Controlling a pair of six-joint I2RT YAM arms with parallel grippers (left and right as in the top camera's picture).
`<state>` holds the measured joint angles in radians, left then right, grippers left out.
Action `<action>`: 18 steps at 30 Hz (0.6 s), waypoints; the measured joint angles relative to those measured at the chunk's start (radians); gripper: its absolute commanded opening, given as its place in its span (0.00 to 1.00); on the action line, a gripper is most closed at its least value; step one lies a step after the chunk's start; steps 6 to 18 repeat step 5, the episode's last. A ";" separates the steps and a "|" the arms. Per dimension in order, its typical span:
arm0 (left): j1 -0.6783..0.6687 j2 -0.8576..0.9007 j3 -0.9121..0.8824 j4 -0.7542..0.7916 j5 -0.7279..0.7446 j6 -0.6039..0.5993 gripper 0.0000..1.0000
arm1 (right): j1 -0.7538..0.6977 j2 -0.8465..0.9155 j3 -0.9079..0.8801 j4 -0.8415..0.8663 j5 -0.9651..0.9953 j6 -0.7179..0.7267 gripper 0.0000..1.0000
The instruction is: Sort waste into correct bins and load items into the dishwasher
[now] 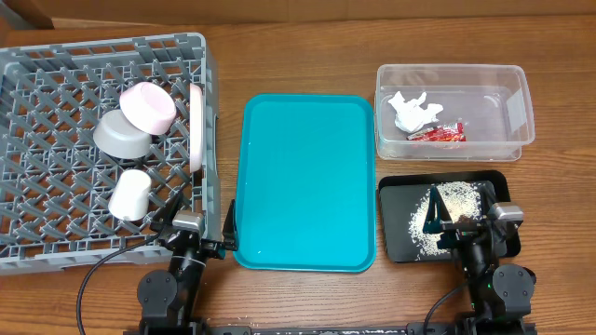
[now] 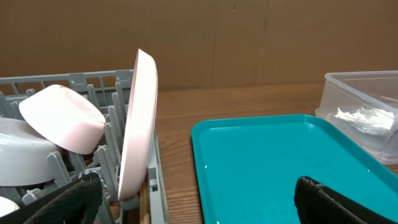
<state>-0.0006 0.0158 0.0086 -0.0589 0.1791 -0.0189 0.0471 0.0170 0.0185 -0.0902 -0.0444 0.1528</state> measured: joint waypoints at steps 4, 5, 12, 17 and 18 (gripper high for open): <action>0.000 0.000 0.000 0.000 0.000 0.000 1.00 | 0.000 0.000 0.000 0.000 0.000 0.000 1.00; 0.000 0.000 0.000 0.000 0.000 0.000 1.00 | 0.000 0.000 0.000 0.000 0.000 0.000 1.00; 0.000 0.000 0.000 0.000 0.000 0.000 1.00 | 0.000 0.000 0.000 0.000 0.000 0.000 1.00; 0.000 0.000 0.000 0.000 0.000 0.000 1.00 | 0.000 0.000 0.000 0.000 0.000 0.000 1.00; 0.000 0.000 0.000 0.000 0.000 0.000 1.00 | 0.000 0.000 0.000 0.000 0.000 0.000 1.00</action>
